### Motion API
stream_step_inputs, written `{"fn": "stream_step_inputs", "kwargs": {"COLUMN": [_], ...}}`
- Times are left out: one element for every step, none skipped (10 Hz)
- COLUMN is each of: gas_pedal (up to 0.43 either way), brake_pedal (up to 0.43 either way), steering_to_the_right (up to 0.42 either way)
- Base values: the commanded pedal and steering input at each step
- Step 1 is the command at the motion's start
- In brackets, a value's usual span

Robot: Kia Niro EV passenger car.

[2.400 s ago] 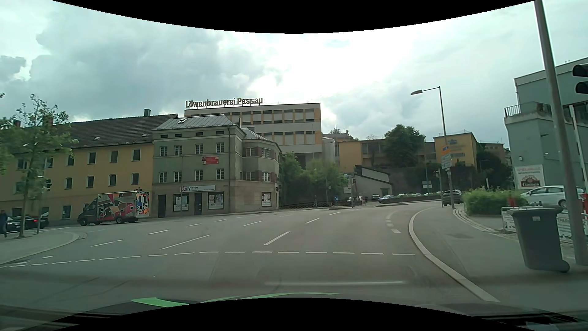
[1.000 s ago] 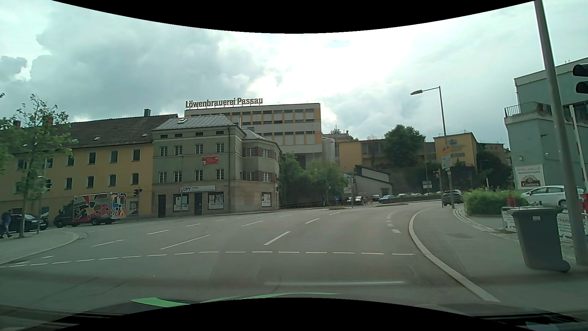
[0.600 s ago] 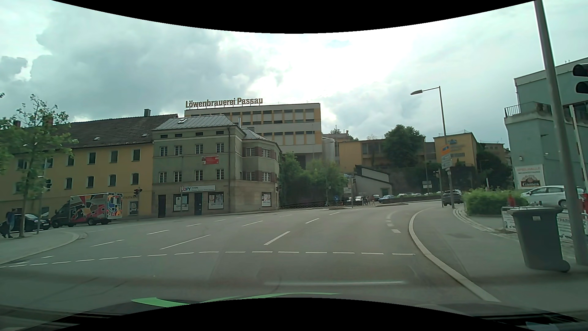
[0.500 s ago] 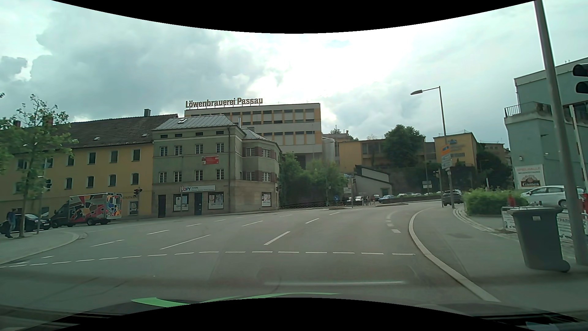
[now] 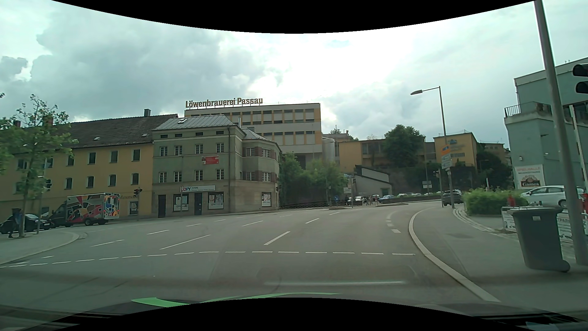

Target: Follow the waypoints while adhering to traffic rules and regulations

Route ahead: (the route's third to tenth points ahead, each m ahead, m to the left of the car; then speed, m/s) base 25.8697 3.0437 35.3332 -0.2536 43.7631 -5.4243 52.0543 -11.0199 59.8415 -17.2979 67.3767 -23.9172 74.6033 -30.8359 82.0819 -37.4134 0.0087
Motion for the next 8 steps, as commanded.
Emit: {"fn": "stream_step_inputs", "kwargs": {"gas_pedal": [0.000,0.000,0.000,0.000,0.000,0.000,0.000,0.000], "brake_pedal": [0.348,0.348,0.348,0.348,0.348,0.348,0.348,0.348], "steering_to_the_right": [0.031,0.031,0.031,0.031,0.031,0.031,0.031,0.031]}}
